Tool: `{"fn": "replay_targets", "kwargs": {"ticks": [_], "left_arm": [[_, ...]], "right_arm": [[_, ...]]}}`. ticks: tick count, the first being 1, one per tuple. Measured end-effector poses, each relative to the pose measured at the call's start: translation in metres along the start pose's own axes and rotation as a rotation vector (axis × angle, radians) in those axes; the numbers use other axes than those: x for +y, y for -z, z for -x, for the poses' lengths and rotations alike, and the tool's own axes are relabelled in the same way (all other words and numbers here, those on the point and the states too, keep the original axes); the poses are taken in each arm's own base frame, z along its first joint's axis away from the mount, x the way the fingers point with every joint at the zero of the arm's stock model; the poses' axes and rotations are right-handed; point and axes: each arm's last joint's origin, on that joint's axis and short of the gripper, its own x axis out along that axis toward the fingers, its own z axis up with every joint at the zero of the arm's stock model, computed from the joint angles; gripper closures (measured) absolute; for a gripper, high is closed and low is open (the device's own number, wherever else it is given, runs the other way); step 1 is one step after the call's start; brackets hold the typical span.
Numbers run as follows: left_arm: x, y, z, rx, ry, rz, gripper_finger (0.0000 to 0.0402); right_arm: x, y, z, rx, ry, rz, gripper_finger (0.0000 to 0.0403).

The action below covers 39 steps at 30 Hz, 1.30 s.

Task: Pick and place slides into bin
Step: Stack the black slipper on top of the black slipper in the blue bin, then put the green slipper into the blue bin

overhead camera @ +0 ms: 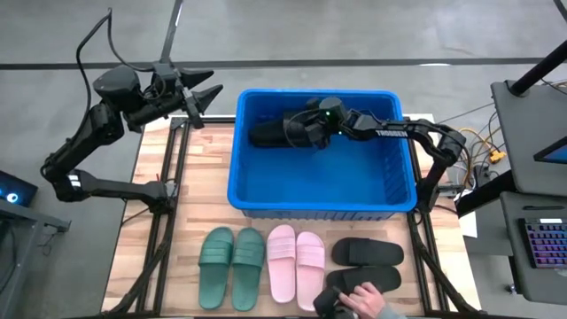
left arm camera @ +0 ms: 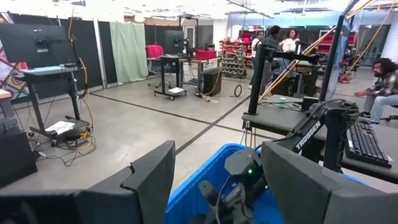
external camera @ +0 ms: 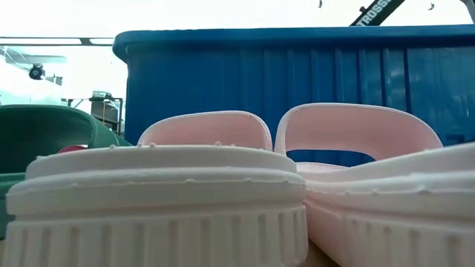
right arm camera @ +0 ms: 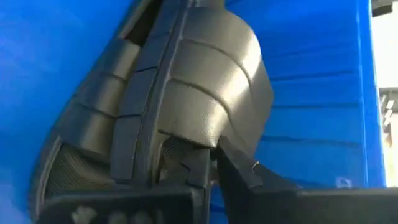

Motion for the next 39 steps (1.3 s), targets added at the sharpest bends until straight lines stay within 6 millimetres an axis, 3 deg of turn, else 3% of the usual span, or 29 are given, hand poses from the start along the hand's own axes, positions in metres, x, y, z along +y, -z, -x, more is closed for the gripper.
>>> {"fn": "replay_targets", "kwargs": {"ticks": [11, 17, 26, 34, 39], "left_arm": [[-0.001, 0.003, -0.007, 0.017, 0.005, -0.002, 0.0178], [-0.001, 0.003, -0.007, 0.017, 0.005, -0.002, 0.0178], [-0.001, 0.002, -0.006, 0.015, 0.01, -0.001, 0.0178], [-0.001, 0.003, -0.006, 0.016, 0.011, -0.002, 0.0178], [-0.001, 0.003, -0.007, 0.018, 0.012, -0.003, 0.0178]], "right_arm": [[-0.007, 0.003, 0.004, 0.075, -0.107, -0.091, 0.029], [-0.016, 0.004, 0.007, 0.199, -0.066, -0.159, 0.0254], [-0.03, 0.001, 0.017, 0.248, -0.151, -0.21, 0.0254], [-0.065, -0.01, 0.038, 0.26, -0.119, -0.482, 0.0266], [-0.093, -0.021, 0.07, 0.168, -0.116, -0.681, 0.0275]]}}
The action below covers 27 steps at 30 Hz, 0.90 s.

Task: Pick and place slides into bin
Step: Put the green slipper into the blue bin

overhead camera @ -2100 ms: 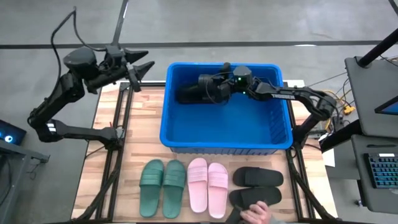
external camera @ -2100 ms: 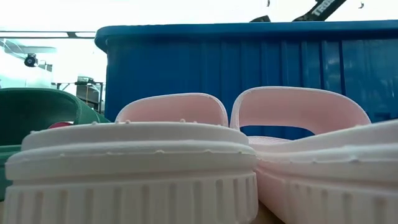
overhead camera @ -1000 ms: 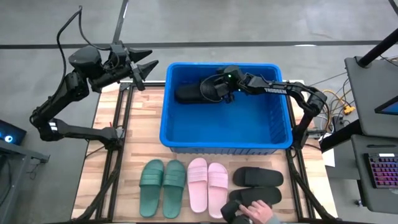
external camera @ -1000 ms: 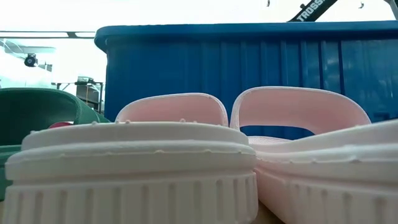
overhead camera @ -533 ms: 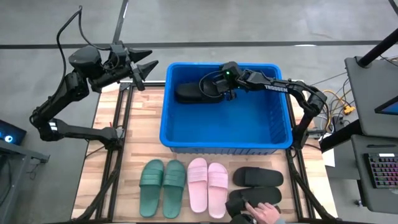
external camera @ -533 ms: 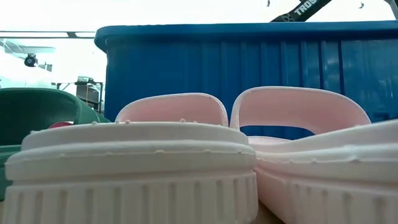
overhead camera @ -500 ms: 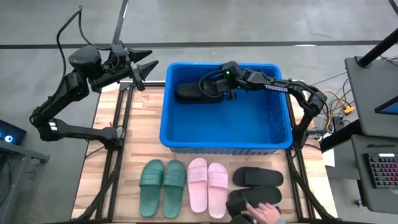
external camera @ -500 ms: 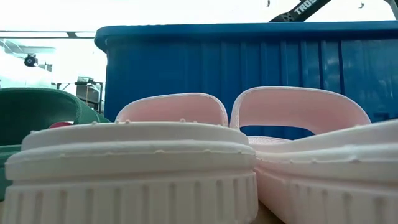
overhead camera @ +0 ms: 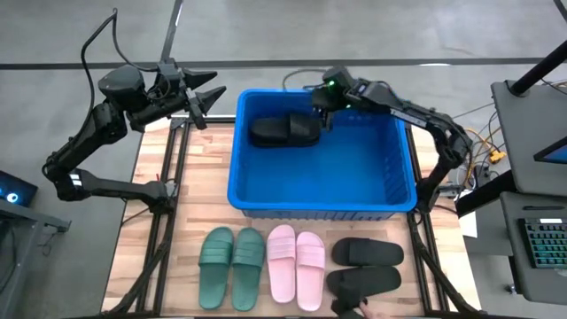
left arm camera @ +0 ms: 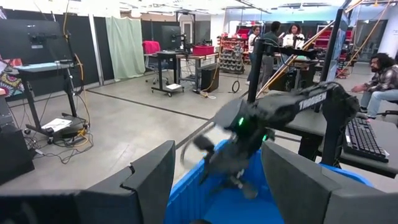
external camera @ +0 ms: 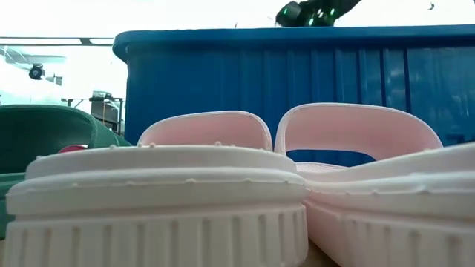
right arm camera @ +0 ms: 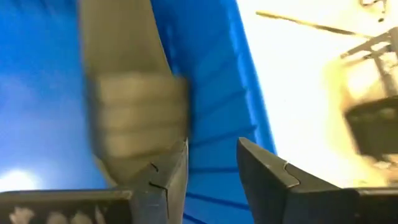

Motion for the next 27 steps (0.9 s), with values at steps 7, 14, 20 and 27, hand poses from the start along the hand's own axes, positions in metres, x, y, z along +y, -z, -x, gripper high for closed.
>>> {"fn": "replay_targets", "kwargs": {"ticks": [7, 14, 20, 27], "left_arm": [[0.0, 0.004, 0.0, 0.039, 0.002, 0.0, 0.0178], [0.0, 0.006, -0.002, 0.057, 0.001, 0.038, 0.0178], [-0.001, 0.012, -0.012, 0.102, 0.009, -0.014, 0.0178], [-0.006, 0.021, -0.026, 0.171, 0.119, -0.021, 0.0178]], "right_arm": [[-0.006, -0.014, 0.089, -0.224, -0.003, -0.139, 0.0288], [0.002, -0.009, 0.178, -0.428, 0.034, -0.23, 0.03], [0.013, 0.001, 0.22, -0.511, 0.0, -0.357, 0.0305], [0.025, 0.008, 0.237, -0.517, -0.055, -0.378, 0.0303]]}}
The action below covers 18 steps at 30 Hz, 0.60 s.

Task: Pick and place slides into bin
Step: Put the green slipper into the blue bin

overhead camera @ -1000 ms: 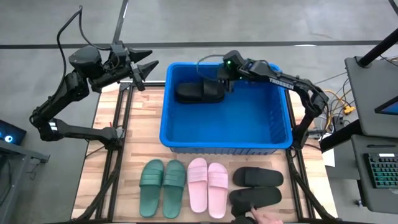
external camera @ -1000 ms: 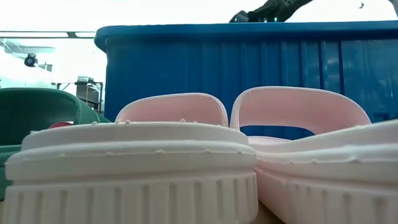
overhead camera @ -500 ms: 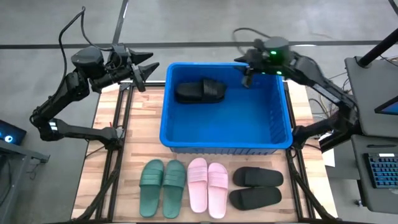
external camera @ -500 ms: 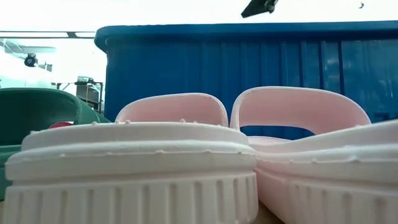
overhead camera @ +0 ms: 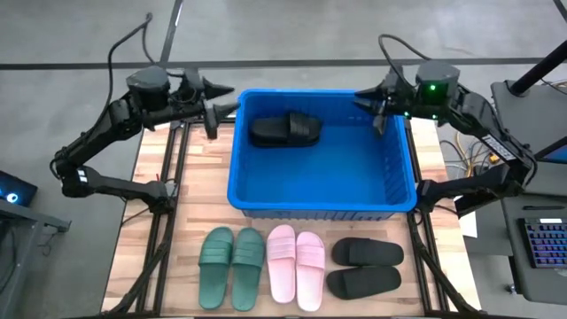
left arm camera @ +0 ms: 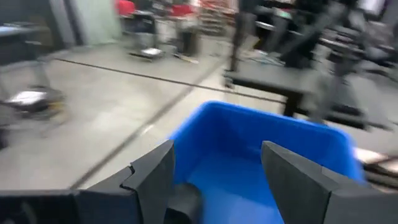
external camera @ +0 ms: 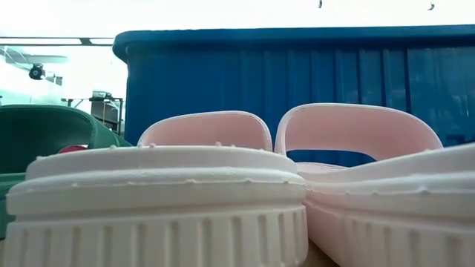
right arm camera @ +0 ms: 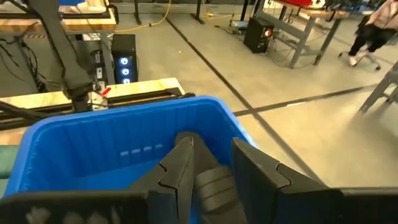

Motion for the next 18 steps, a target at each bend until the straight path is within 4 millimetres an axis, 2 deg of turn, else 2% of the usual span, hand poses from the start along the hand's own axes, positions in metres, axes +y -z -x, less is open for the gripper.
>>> {"fn": "replay_targets", "kwargs": {"ticks": [4, 10, 18], "left_arm": [[-0.008, 0.005, 0.009, 0.06, 0.238, 0.005, 0.0178], [-0.014, 0.014, 0.033, 0.203, 0.445, 0.238, 0.0178], [-0.03, 0.026, 0.061, 0.425, 0.551, 0.499, 0.019]], "right_arm": [[0.001, 0.005, 0.003, 0.043, -0.006, -0.009, 0.0303], [0.002, 0.009, 0.0, 0.09, -0.004, -0.01, 0.0312], [-0.001, 0.012, -0.009, 0.142, 0.059, 0.052, 0.0323]]}}
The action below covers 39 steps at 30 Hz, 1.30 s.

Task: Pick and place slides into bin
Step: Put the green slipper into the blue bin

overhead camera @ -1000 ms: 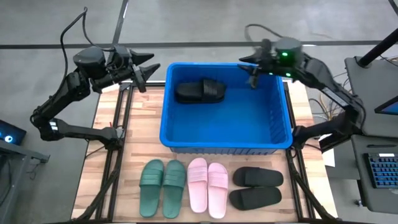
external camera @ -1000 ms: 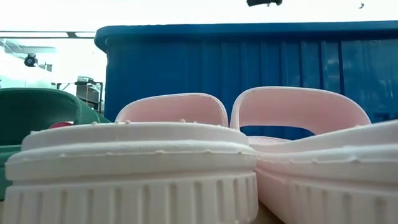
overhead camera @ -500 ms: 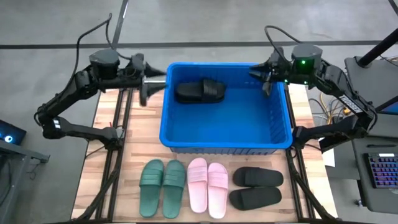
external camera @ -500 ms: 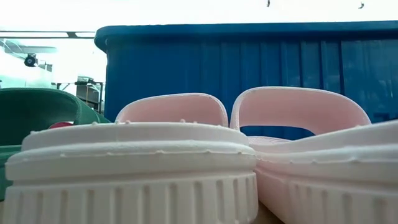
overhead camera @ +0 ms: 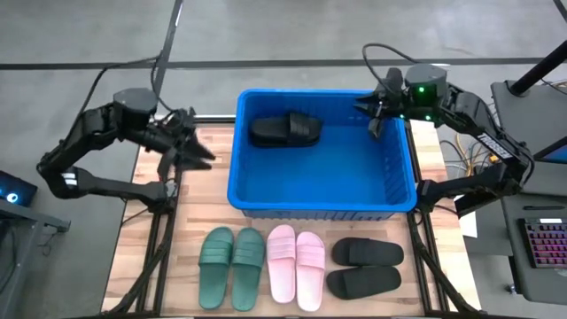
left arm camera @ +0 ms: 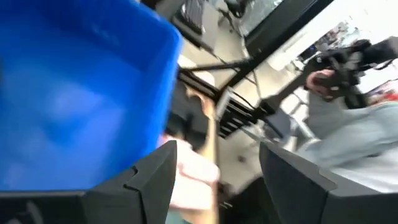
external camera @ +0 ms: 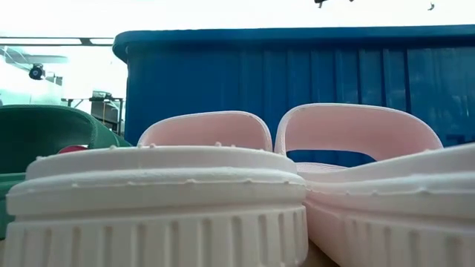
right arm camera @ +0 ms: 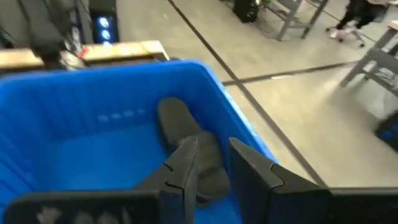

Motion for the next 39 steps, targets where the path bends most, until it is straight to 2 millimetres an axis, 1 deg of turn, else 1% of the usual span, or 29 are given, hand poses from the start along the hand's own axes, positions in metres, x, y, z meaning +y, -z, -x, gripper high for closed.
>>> {"fn": "replay_targets", "kwargs": {"ticks": [5, 7, 13, 17, 20, 31, 35, 37, 39], "left_arm": [[-0.014, 0.017, 0.001, 0.095, 0.009, 0.191, 0.0217], [-0.018, 0.024, -0.001, 0.138, 0.002, 0.235, 0.0225], [-0.029, 0.039, -0.023, 0.314, -0.047, 0.328, 0.0242], [-0.032, 0.053, -0.048, 0.464, -0.144, 0.308, 0.0256], [-0.033, 0.063, -0.061, 0.567, -0.225, 0.291, 0.0263], [-0.047, 0.091, -0.101, 0.728, -0.354, 0.169, 0.0265], [-0.048, 0.111, -0.111, 0.859, -0.466, 0.129, 0.0265], [-0.045, 0.125, -0.111, 0.943, -0.552, 0.086, 0.0265], [-0.045, 0.14, -0.112, 0.975, -0.598, 0.065, 0.0265]], "right_arm": [[0.0, 0.001, -0.008, 0.025, -0.001, 0.047, 0.0328], [0.0, 0.001, -0.011, 0.033, -0.003, 0.055, 0.0329], [0.0, 0.001, -0.024, 0.061, -0.008, 0.058, 0.033], [0.001, 0.002, -0.033, 0.083, -0.014, 0.059, 0.033], [0.001, 0.002, -0.041, 0.098, -0.018, 0.079, 0.033], [0.002, 0.005, -0.064, 0.151, -0.032, 0.094, 0.033], [0.003, 0.006, -0.069, 0.165, -0.036, 0.102, 0.033], [0.003, 0.006, -0.072, 0.17, -0.038, 0.104, 0.033], [0.003, 0.007, -0.074, 0.176, -0.04, 0.117, 0.033]]}}
